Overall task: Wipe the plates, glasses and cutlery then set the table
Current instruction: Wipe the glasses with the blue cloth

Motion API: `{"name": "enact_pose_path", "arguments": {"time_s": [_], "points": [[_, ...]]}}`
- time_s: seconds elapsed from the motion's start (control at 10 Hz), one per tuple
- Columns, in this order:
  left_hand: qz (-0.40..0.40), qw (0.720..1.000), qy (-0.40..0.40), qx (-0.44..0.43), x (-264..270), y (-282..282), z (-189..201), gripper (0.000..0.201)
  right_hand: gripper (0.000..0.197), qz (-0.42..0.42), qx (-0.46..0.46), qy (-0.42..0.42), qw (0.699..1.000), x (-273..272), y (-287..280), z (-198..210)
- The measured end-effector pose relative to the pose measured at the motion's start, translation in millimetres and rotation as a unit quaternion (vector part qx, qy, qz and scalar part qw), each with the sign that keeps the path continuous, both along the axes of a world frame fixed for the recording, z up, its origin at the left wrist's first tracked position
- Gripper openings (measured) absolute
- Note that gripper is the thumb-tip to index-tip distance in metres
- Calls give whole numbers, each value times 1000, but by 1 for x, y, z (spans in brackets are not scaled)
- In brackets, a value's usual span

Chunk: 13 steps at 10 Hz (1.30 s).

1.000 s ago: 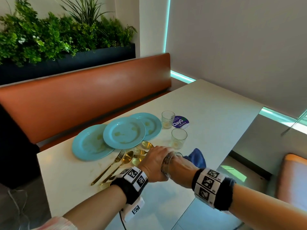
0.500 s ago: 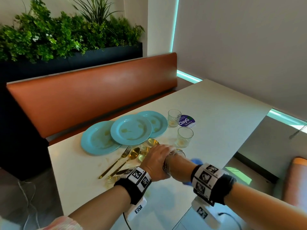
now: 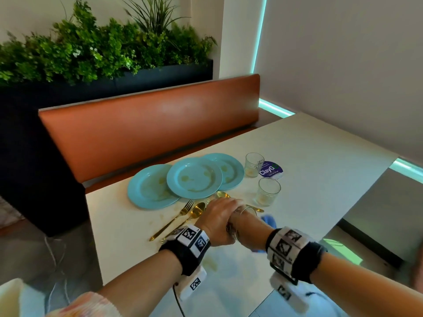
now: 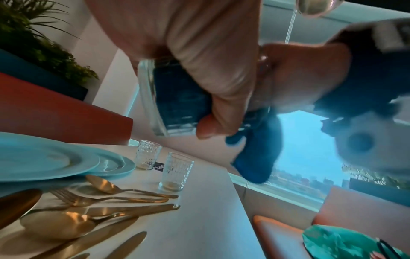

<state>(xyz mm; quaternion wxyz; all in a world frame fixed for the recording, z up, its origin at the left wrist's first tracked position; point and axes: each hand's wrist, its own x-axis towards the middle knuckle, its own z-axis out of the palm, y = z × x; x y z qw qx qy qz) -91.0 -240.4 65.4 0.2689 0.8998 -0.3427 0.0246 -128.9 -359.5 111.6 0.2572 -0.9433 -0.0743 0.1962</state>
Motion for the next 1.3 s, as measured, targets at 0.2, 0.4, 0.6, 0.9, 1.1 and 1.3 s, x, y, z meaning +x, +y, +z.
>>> {"name": "enact_pose_path", "arguments": {"time_s": [0.2, 0.4, 0.6, 0.9, 1.1, 1.3], "points": [[40, 993, -105, -23, -3, 2, -17, 66, 28, -208, 404, 198, 869, 11, -2, 7], [33, 999, 28, -14, 1, 13, -1, 77, 19, -189, 265, 140, 935, 13, 8, 6], [21, 992, 108, 54, -2, 24, 3, 89, 23, -166, 184, 177, 953, 15, 19, -14], [187, 977, 71, -67, 5, 66, -31, 64, 25, -227, 441, 238, 835, 30, 53, -4], [365, 900, 178, -160, 3, 136, -46, 97, 19, -206, 476, 184, 835, 56, 58, 9], [467, 847, 170, -187, 6, 193, -68, 92, 18, -242, 464, 196, 829, 77, 60, -3]]}}
